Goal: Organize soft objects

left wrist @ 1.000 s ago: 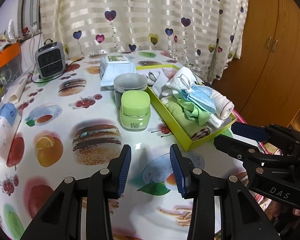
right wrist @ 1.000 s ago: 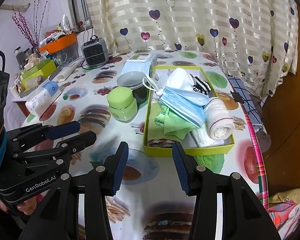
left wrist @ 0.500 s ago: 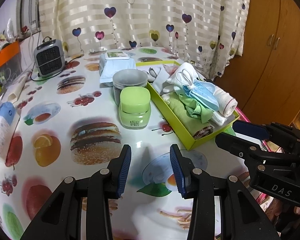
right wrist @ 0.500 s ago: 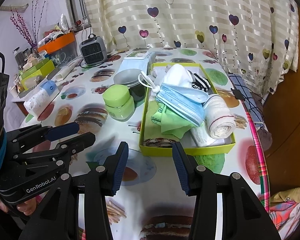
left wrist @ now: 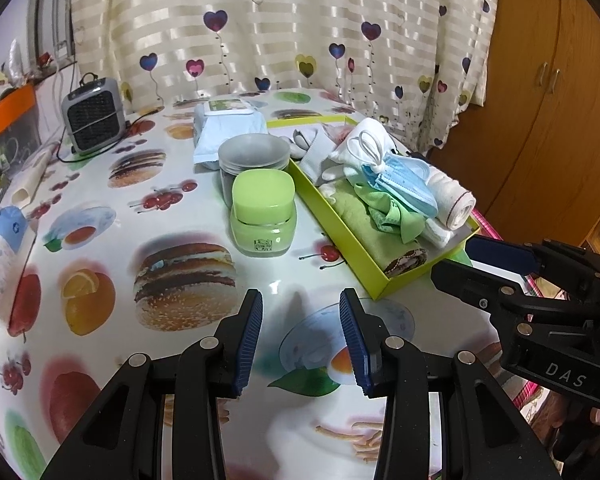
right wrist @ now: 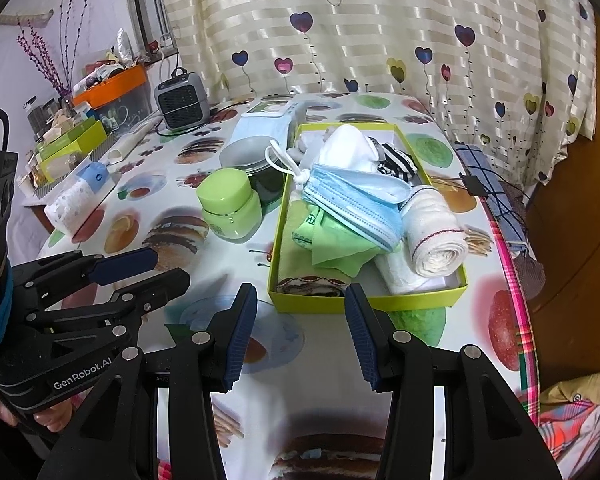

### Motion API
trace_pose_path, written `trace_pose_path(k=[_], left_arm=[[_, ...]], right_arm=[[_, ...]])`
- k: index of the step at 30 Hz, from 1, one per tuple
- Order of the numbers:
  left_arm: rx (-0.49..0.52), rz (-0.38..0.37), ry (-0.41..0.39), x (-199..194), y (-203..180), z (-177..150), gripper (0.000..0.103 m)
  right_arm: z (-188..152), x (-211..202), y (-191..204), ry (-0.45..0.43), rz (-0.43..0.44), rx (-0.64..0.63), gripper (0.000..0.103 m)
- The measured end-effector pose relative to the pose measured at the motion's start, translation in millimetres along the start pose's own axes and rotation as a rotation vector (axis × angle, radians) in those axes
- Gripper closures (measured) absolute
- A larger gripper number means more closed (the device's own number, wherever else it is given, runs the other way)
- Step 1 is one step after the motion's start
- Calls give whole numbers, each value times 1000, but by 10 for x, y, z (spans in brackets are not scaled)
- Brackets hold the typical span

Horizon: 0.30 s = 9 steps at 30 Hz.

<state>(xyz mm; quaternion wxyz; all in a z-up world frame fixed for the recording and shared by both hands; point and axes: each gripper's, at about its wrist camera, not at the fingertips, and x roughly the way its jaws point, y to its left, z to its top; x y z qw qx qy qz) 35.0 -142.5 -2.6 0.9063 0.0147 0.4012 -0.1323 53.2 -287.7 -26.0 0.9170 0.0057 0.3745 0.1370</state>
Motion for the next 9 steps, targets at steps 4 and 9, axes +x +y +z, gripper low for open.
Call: trace_pose_path(k=[4,9], left_arm=[[-1,-7,6,22,-13,2,64],[7,-6,3,9,-21,6,64]], right_arm=[[-3,5,-26,1,-1,2,56],[4,3,-40,-1,-2,1,56]])
